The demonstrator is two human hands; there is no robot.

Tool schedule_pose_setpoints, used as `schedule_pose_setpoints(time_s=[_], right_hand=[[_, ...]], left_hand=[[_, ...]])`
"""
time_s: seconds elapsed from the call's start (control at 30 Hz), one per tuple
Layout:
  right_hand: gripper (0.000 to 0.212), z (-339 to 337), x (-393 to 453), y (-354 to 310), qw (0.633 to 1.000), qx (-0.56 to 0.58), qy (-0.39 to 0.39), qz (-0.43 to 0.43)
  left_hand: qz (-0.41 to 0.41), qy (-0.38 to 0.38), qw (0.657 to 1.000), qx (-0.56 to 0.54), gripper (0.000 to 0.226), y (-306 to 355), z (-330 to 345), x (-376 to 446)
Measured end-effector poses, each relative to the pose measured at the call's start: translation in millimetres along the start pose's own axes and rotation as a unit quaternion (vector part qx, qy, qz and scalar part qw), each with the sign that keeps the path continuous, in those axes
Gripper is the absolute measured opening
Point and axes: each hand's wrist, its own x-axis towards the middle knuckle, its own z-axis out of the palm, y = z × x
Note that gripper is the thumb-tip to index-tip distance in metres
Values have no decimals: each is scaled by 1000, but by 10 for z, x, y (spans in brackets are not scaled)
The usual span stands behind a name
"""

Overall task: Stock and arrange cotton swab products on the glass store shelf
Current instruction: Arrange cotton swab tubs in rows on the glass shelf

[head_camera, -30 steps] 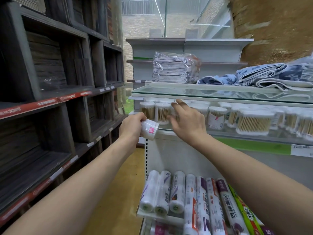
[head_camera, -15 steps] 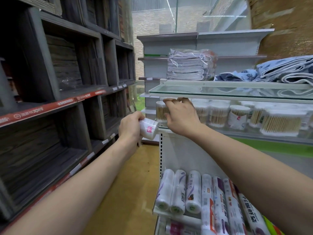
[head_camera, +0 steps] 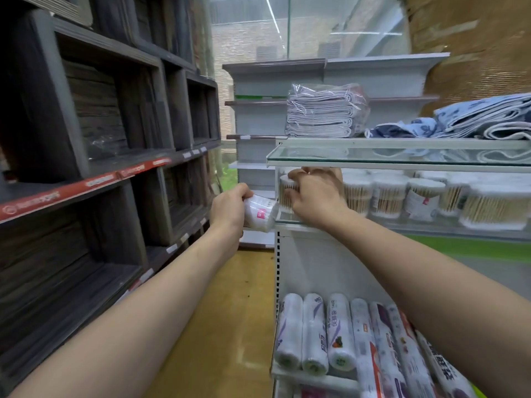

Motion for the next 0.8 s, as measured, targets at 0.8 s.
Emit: schedule_pose_setpoints(time_s=[0.8], right_hand=[[57,-83,90,-9,999,-2,-12,48]], left_hand=[[-2,-85,996,-13,17,-31,-110,429]])
